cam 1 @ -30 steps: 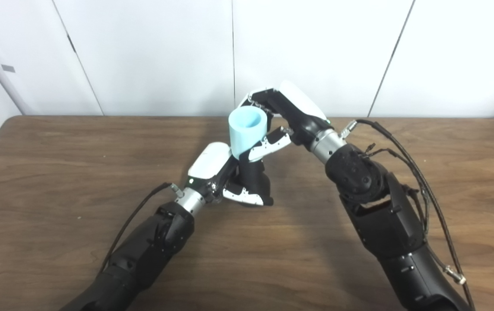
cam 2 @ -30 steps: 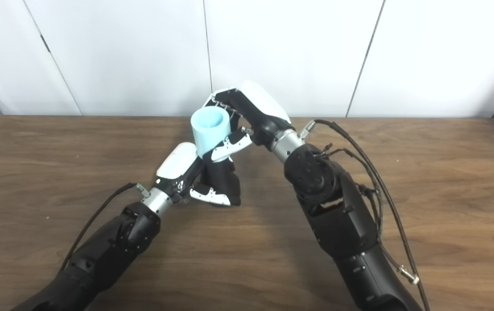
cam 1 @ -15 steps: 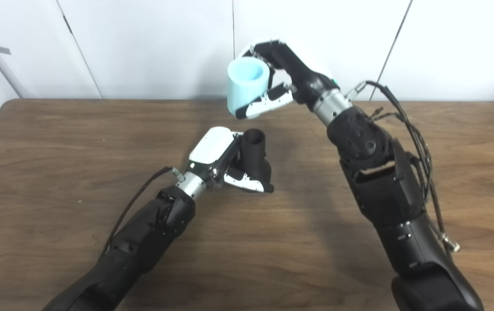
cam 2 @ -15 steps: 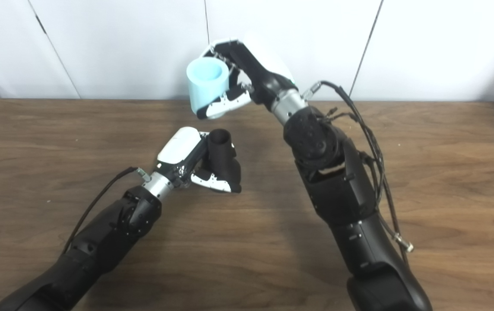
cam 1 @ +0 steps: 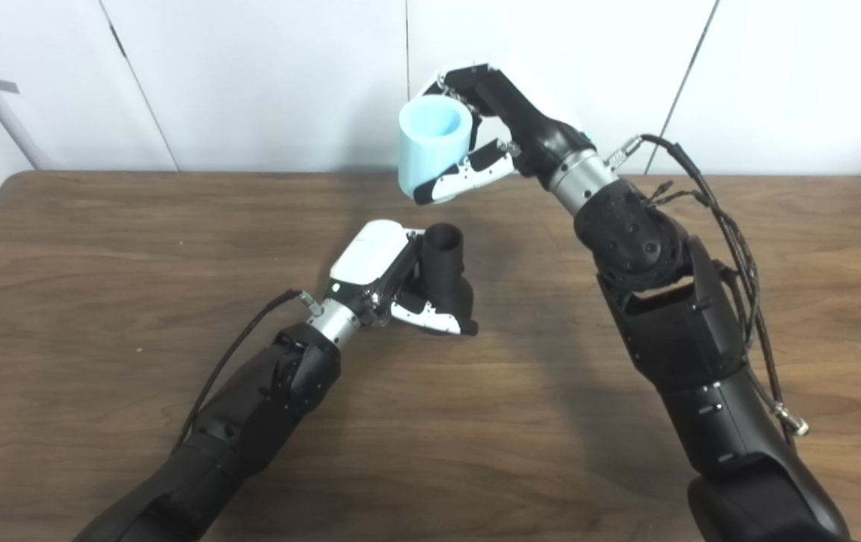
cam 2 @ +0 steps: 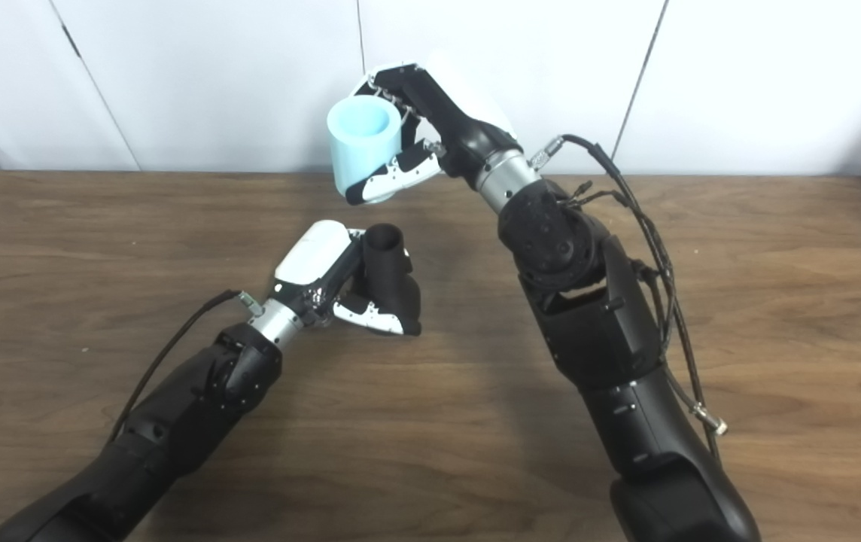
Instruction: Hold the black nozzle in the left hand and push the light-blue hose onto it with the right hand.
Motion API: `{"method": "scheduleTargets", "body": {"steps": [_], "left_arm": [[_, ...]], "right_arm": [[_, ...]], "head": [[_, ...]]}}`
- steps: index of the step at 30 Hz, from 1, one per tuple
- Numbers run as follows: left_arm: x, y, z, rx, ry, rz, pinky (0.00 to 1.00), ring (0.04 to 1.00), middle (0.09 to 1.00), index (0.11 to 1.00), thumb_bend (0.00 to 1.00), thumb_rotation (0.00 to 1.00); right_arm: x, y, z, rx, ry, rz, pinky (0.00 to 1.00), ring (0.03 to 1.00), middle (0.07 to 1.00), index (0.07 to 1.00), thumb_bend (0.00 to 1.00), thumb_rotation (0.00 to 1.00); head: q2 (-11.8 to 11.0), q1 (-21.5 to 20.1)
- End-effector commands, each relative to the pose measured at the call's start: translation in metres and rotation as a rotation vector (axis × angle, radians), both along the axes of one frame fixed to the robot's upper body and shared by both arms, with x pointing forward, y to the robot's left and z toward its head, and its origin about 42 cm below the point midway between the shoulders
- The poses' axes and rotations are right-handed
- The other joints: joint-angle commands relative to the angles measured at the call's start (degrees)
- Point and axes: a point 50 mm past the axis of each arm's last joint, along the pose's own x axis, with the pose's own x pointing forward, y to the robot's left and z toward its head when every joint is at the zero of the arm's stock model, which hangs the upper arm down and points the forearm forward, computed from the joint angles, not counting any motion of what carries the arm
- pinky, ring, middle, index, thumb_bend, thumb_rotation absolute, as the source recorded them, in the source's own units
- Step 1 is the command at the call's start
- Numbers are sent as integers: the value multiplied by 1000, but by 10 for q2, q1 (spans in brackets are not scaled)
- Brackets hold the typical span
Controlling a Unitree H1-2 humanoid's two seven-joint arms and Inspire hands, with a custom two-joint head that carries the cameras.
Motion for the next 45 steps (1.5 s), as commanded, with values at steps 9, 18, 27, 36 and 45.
{"method": "scheduleTargets", "body": {"steps": [9,18,27,36,45], "left_arm": [[-84,3,-109,167,351,-15,313,408,489,513,503,0],[-84,3,-108,165,348,-16,313,407,490,514,503,0],[-85,3,-108,165,342,-15,308,403,490,515,502,0],[-87,1,-108,157,347,-12,301,400,484,517,502,0],[-87,-1,-107,156,357,-8,304,399,485,524,501,0]], "right_arm": [[-11,-5,31,-31,-81,36,335,415,477,523,517,0],[-16,-8,17,-46,-58,47,326,400,468,539,514,0],[-18,-7,3,-61,-51,59,342,413,473,516,517,0],[-20,-8,-13,-70,-2,58,328,403,466,522,516,0],[-21,-9,-20,-91,5,56,332,407,466,523,516,0]], "head": [[2,1],[7,2],[10,3],[15,4],[16,5]]}}
